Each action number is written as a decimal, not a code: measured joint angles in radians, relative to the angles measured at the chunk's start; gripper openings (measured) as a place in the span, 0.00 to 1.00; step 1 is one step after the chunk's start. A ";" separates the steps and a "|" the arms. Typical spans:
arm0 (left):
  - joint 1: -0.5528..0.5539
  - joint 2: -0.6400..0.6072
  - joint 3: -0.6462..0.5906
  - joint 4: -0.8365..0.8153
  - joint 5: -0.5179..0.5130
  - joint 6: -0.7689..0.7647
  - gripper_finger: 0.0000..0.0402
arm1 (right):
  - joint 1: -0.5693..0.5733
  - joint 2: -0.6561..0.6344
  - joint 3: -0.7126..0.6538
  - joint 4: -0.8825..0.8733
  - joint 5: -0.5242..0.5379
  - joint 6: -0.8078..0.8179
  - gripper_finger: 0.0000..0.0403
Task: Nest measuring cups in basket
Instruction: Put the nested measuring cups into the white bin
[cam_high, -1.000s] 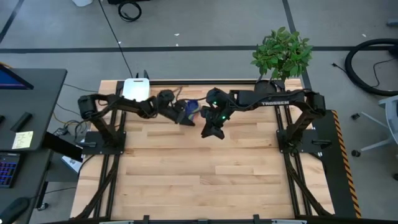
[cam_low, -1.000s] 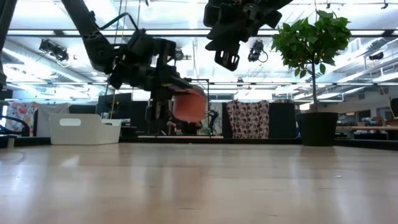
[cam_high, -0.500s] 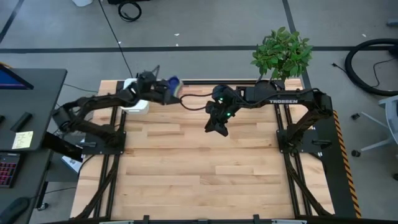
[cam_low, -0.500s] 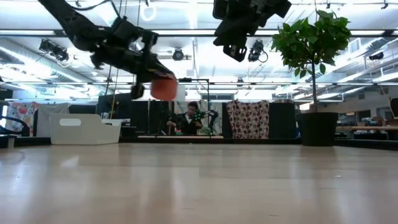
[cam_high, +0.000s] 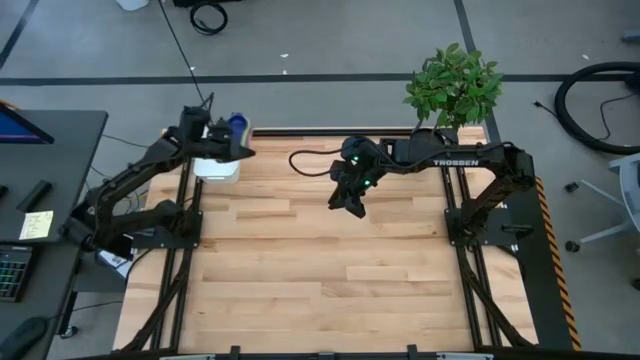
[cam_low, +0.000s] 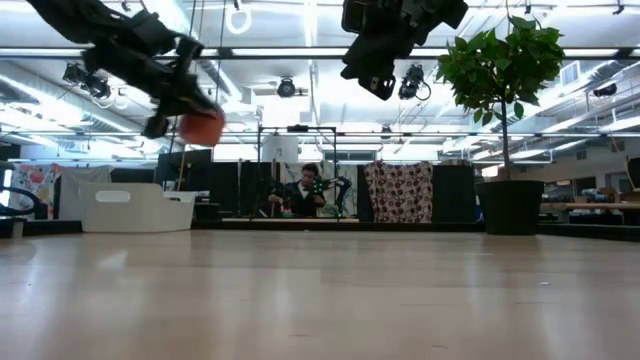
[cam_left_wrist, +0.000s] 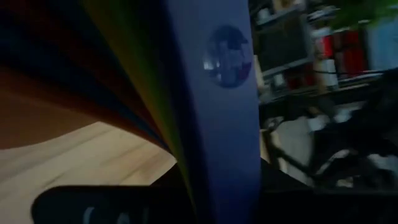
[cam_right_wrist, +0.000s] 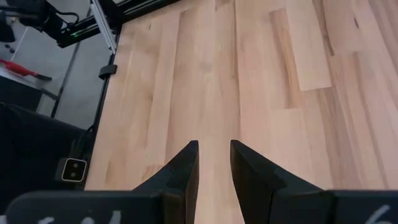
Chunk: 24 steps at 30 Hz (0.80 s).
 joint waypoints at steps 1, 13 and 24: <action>0.019 -0.009 0.000 -0.052 0.000 0.027 0.12 | 0.000 0.000 0.000 0.003 0.000 0.000 0.24; 0.180 -0.025 0.000 -0.145 0.064 0.076 0.12 | 0.000 0.000 0.000 0.033 0.003 0.000 0.24; 0.261 -0.028 0.000 -0.336 -0.161 0.167 0.12 | -0.006 0.000 0.000 0.050 0.006 -0.016 0.24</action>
